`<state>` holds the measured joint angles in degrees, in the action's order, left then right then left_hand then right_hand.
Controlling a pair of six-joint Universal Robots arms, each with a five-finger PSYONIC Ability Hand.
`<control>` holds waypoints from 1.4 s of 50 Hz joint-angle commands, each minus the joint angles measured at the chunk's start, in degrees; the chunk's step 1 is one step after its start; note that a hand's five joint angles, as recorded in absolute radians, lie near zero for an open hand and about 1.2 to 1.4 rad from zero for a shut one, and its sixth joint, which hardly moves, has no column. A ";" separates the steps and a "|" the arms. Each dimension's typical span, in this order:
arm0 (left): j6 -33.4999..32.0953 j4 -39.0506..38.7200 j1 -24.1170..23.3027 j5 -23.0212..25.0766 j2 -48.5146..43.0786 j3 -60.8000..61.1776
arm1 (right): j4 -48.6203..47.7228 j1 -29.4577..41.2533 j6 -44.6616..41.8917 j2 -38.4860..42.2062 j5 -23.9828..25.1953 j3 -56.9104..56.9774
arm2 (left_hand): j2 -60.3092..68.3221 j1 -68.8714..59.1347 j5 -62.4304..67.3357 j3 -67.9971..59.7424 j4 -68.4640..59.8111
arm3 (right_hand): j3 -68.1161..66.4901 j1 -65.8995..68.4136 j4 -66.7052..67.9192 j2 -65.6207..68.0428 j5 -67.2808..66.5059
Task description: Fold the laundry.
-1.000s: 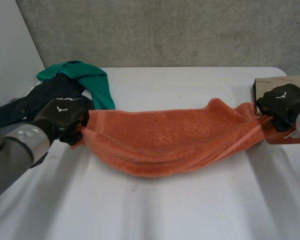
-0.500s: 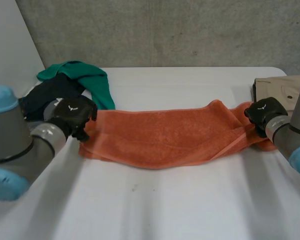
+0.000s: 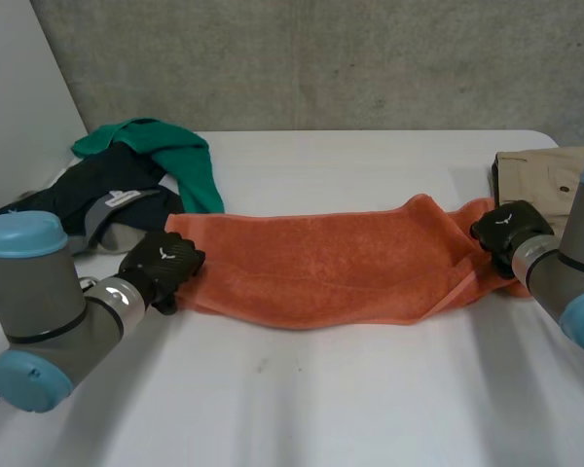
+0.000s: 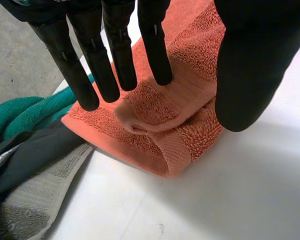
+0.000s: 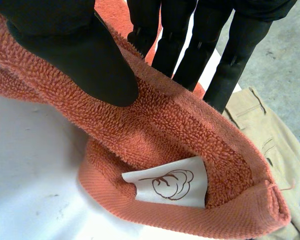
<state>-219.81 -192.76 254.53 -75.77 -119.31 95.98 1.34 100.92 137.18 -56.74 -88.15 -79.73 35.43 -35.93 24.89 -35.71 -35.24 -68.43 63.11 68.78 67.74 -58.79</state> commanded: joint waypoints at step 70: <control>0.61 5.12 -4.84 -0.78 1.08 -16.01 | -1.26 0.24 -1.04 0.59 -0.88 -0.86 | 44.57 -44.07 45.11 -44.29 -44.76 | -11.57 16.89 11.22 12.26 -11.21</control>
<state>-219.96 -187.96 249.95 -75.93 -127.54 78.88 -0.40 101.73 136.21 -53.66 -88.66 -81.09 68.48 -66.34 55.63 -68.10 -68.57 -68.43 63.11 68.79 67.99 -58.79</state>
